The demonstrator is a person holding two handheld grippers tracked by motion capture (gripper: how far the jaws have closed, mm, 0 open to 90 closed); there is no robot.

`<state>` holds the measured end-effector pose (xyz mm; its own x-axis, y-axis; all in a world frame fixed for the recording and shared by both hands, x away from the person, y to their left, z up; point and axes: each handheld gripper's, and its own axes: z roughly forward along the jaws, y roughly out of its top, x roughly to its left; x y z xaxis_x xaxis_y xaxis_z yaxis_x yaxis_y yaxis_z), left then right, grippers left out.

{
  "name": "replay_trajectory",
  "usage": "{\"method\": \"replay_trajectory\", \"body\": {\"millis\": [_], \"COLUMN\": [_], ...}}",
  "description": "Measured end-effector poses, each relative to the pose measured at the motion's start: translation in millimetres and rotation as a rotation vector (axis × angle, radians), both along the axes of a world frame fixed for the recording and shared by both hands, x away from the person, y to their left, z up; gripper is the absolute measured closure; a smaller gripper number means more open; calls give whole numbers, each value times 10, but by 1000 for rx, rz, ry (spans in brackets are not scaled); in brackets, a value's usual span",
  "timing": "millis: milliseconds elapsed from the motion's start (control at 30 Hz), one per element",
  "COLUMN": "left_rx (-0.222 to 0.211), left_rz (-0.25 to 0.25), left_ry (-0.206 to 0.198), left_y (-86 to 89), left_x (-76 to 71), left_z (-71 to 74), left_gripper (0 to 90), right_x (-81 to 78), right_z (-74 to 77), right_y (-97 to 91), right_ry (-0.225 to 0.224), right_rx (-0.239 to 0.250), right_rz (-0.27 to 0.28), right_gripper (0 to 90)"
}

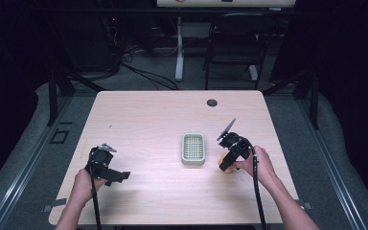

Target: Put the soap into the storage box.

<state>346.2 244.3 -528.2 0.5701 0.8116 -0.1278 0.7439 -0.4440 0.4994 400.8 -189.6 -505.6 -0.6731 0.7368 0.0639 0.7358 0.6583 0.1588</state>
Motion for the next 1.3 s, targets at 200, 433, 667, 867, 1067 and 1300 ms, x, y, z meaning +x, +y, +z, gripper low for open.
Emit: {"method": "replay_trajectory", "body": {"millis": [200, 433, 667, 867, 1067, 1300], "left_rx": [6, 6, 7, 3, 6, 4], "left_rz": [-8, -9, -11, -8, -16, -16], "left_ry": [-3, -3, -8, -13, -11, -16], "left_y": [1, -1, -3, -14, -19, -25], "left_x": [1, 4, 3, 10, 14, 21], "left_z": [7, 6, 12, 22, 16, 22], "left_gripper": [1, 1, 0, 0, 0, 0], "right_x": [27, 94, 138, 191, 220, 267], "right_z": [1, 42, 95, 153, 235, 352], "right_y": [65, 109, 163, 220, 284, 340], "right_ry": [-3, 1, -6, -15, -32, -40], "right_rx": [10, -10, -20, -18, -6, -23], "right_rz": [-2, 18, 25, 31, 27, 50], "right_gripper": [252, 252, 252, 252, 252, 252]}}
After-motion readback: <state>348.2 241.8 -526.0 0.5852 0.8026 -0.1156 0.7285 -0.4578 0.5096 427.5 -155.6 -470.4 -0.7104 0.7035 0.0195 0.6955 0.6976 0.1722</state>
